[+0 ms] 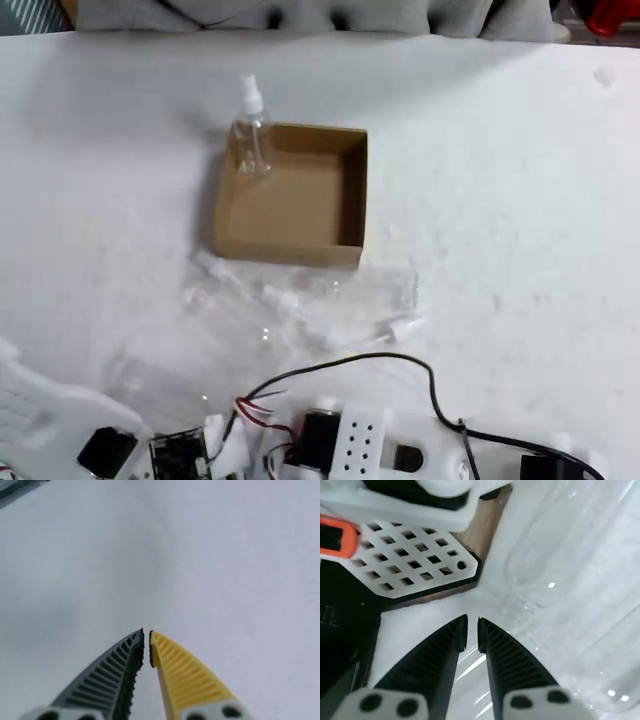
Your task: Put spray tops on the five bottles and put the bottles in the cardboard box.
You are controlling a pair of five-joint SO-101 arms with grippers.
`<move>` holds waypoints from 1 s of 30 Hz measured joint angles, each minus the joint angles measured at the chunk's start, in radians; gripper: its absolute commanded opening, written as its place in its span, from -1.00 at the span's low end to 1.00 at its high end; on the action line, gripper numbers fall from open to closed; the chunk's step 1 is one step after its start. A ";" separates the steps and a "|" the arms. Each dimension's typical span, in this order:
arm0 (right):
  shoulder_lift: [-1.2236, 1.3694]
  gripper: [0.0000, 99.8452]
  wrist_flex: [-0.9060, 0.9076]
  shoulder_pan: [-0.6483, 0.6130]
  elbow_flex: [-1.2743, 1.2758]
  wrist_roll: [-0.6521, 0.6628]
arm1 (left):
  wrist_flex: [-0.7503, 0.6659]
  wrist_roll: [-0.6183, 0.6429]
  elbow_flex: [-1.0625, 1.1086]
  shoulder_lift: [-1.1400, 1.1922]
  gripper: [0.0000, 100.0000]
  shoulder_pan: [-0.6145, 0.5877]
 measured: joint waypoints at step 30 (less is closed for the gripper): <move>0.256 -0.97 -0.252 0.127 -0.048 -0.006 | 0.181 0.000 -0.245 0.031 -0.96 -0.008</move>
